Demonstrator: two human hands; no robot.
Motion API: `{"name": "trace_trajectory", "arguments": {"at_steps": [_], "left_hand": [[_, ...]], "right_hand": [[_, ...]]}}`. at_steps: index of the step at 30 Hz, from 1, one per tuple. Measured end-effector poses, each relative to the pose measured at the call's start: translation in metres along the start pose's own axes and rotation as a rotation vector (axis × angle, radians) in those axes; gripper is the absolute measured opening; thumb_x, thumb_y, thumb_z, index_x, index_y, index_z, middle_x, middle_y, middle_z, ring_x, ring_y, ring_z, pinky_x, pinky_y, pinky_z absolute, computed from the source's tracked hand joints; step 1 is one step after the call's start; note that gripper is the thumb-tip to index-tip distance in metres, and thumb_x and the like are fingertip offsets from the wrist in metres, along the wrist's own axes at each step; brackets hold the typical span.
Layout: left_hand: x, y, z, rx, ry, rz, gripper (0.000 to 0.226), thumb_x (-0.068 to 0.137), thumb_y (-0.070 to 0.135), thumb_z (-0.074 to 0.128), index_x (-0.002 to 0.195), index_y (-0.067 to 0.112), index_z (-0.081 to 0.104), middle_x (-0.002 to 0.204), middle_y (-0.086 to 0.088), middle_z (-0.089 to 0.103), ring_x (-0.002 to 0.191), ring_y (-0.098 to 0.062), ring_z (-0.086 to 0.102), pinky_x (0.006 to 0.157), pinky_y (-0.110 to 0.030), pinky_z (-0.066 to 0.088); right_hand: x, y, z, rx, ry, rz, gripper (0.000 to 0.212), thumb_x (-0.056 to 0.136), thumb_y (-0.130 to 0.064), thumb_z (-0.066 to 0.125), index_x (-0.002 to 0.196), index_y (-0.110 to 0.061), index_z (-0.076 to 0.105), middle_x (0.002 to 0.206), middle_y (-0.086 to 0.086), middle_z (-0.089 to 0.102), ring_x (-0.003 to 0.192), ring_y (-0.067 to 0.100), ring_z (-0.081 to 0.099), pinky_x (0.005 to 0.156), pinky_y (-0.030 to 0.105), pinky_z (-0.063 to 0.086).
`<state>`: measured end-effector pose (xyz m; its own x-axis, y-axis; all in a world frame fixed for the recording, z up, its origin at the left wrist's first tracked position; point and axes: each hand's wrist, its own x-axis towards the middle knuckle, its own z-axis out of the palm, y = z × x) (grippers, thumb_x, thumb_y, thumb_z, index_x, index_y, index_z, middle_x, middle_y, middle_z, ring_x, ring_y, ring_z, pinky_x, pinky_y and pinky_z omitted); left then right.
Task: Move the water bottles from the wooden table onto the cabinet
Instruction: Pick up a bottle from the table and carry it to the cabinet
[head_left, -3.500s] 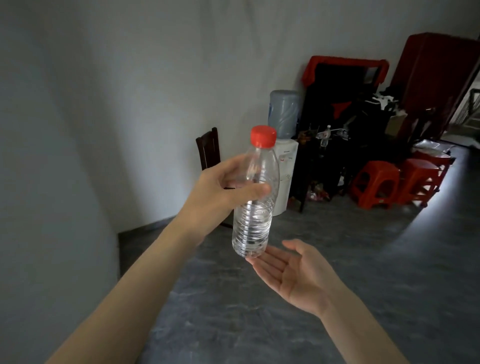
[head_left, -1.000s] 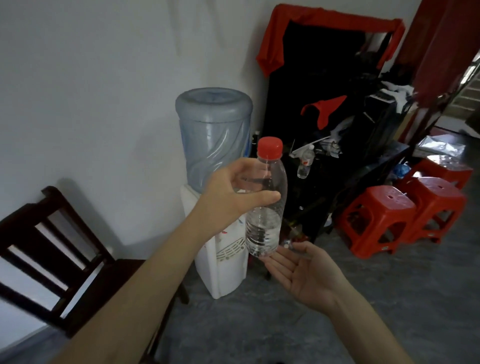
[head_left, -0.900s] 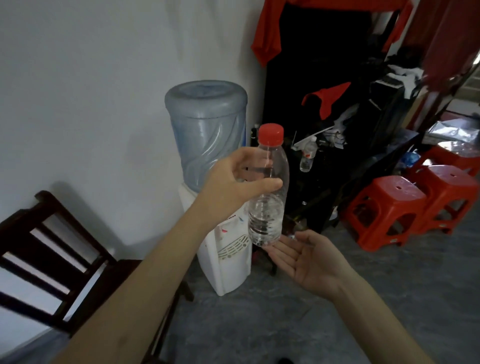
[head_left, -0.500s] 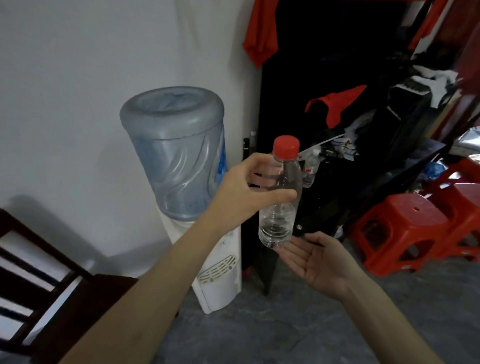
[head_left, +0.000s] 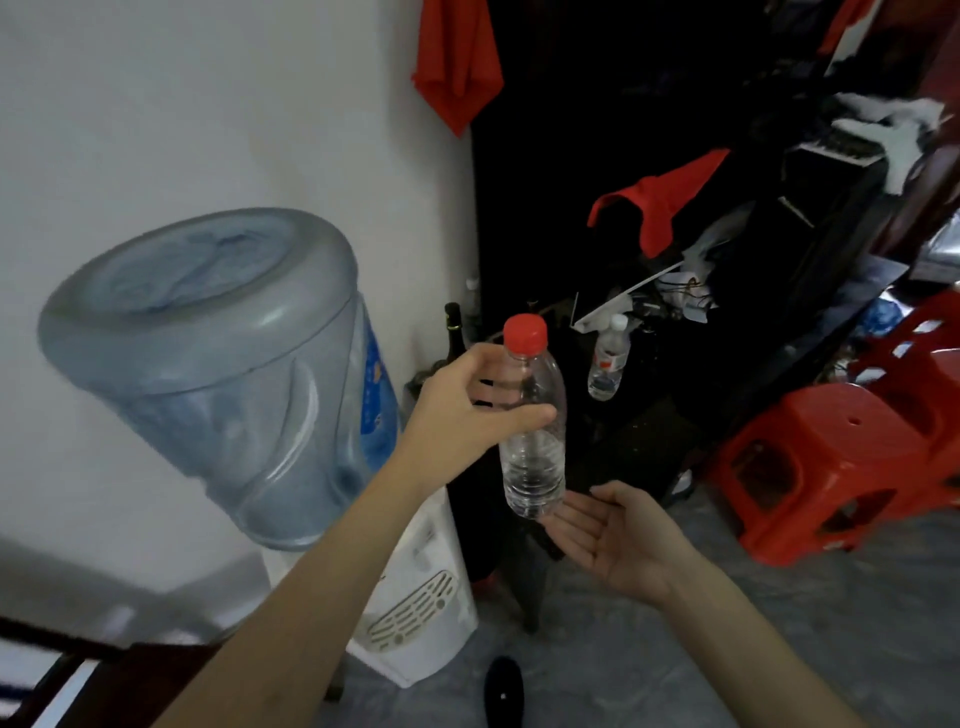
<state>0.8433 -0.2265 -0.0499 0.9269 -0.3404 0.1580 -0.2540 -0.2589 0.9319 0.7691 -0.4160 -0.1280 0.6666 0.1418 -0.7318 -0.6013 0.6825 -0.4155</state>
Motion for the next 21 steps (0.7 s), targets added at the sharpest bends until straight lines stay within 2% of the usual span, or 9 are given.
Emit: {"name": "trace_trajectory", "arguments": {"at_steps": [4,6,12,14,17,21], "left_hand": [[0.057,-0.023,0.002,-0.007,-0.018,-0.010,0.067,0.060,0.063,0.087,0.119,0.044,0.064,0.115,0.019,0.073,0.100,-0.004,0.072,0.091,-0.036,0.059],[0.082,-0.038,0.005,-0.030,-0.007,-0.028,0.065,0.061,0.061,0.087,0.119,0.042,0.065,0.115,0.020,0.073,0.101,-0.003,0.071,0.092,-0.035,0.058],[0.147,-0.084,0.024,-0.089,-0.046,-0.118,0.069,0.058,0.056,0.085,0.120,0.032,0.068,0.114,0.018,0.074,0.102,-0.001,0.070,0.085,-0.020,0.055],[0.161,-0.097,0.031,-0.099,-0.074,-0.145,0.068,0.062,0.049,0.088,0.123,0.029,0.067,0.115,0.017,0.073,0.104,0.001,0.069,0.084,-0.014,0.054],[0.177,-0.121,0.042,-0.113,-0.084,-0.196,0.060,0.070,0.029,0.093,0.124,0.029,0.067,0.116,0.014,0.073,0.108,-0.001,0.068,0.086,-0.014,0.054],[0.191,-0.149,0.059,-0.094,-0.079,-0.215,0.056,0.074,0.023,0.091,0.123,0.032,0.067,0.114,0.022,0.071,0.109,0.003,0.065,0.089,-0.013,0.053]], "right_hand": [[0.041,-0.042,0.006,0.022,0.061,-0.018,0.034,0.096,-0.019,0.043,0.107,0.006,0.064,0.099,0.024,0.072,0.097,0.034,0.067,0.073,0.040,0.052],[0.064,-0.062,0.009,0.010,0.095,-0.015,0.034,0.097,-0.019,0.043,0.109,0.005,0.064,0.105,0.023,0.071,0.097,0.032,0.067,0.073,0.038,0.052],[0.127,-0.099,0.004,0.069,0.208,0.003,0.033,0.098,-0.020,0.043,0.109,0.005,0.062,0.112,0.024,0.066,0.100,0.033,0.064,0.076,0.039,0.052],[0.145,-0.104,-0.002,0.100,0.250,0.013,0.032,0.098,-0.019,0.043,0.106,0.005,0.063,0.110,0.024,0.067,0.100,0.033,0.064,0.076,0.039,0.052],[0.171,-0.111,-0.011,0.127,0.273,0.043,0.032,0.098,-0.020,0.044,0.106,0.006,0.062,0.109,0.024,0.067,0.101,0.034,0.064,0.078,0.040,0.051],[0.207,-0.124,-0.023,0.170,0.286,0.077,0.032,0.099,-0.021,0.043,0.106,0.006,0.058,0.110,0.025,0.063,0.100,0.035,0.061,0.090,0.042,0.046]]}}
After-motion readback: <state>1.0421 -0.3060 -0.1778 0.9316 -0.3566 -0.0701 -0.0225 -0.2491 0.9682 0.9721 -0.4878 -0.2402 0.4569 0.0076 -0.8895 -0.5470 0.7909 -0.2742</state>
